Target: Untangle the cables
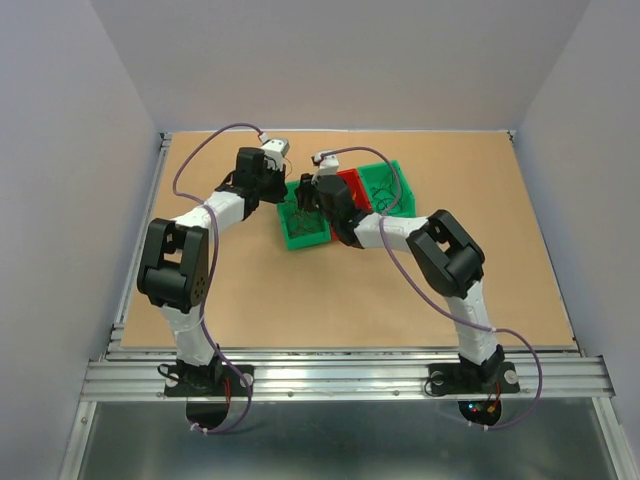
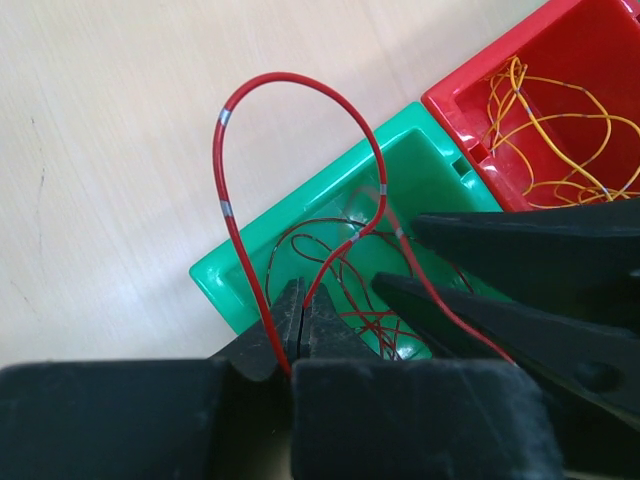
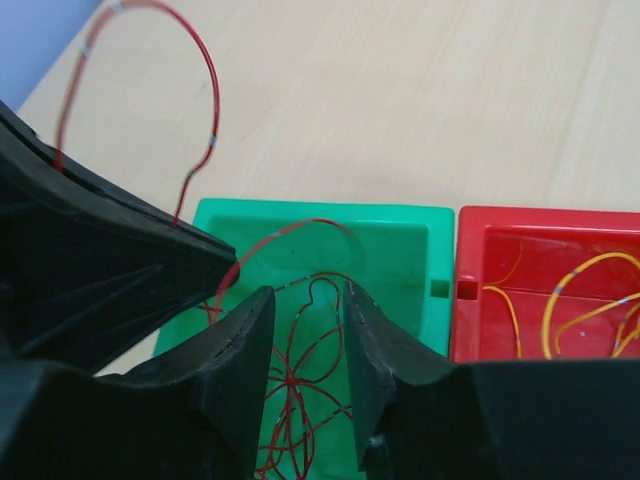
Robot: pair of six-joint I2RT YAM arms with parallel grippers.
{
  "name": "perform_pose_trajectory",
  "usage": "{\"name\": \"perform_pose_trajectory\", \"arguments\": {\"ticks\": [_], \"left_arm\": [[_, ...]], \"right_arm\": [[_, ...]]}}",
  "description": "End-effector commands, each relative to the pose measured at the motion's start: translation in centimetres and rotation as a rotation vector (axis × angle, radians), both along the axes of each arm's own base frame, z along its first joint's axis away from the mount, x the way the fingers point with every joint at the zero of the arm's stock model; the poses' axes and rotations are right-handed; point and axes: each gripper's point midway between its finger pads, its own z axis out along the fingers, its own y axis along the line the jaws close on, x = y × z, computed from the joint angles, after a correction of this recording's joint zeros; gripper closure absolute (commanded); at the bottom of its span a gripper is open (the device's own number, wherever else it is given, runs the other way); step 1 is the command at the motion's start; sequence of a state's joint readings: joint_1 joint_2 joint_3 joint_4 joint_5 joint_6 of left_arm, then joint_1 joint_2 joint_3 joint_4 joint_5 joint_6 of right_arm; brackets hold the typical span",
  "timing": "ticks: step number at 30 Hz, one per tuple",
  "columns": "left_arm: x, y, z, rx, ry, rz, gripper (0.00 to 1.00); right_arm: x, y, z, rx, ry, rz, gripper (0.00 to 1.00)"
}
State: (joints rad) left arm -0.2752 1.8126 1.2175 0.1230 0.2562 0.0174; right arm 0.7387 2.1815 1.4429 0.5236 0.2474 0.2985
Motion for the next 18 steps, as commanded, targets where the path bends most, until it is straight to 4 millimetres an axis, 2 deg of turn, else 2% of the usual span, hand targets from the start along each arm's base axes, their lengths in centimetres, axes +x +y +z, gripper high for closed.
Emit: {"name": "perform_pose_trajectory", "arguments": {"ticks": [1, 4, 10, 15, 18], "left_arm": [[0.6, -0.2, 1.7, 0.009, -0.062, 0.010, 1.00], [0.6, -0.2, 2.0, 0.014, -0.073, 0.015, 1.00], [0.5, -0.1, 2.5, 0.037, -0.096, 0.030, 1.00], [0.4, -0.1, 2.7, 0.088, -0.126, 0.057, 1.00], [0.3, -0.5, 2.5, 0.122, -0.136, 0.064, 1.00]], "right_arm": [[-0.4, -1.8, 5.6, 0.043, -0.085, -0.040, 0.57], [-1.0, -2.7, 5.8, 0.023, -0.077, -0.055, 0.55], [-1.8, -4.1, 4.8, -0.032, -0.018, -0.083, 0.53], [-2.5, -6.5, 3.8, -0.090, 0.040, -0.159, 0.55], [-3.5, -7.3, 4.0, -0.072, 0.053, -0.136, 0.57]]}}
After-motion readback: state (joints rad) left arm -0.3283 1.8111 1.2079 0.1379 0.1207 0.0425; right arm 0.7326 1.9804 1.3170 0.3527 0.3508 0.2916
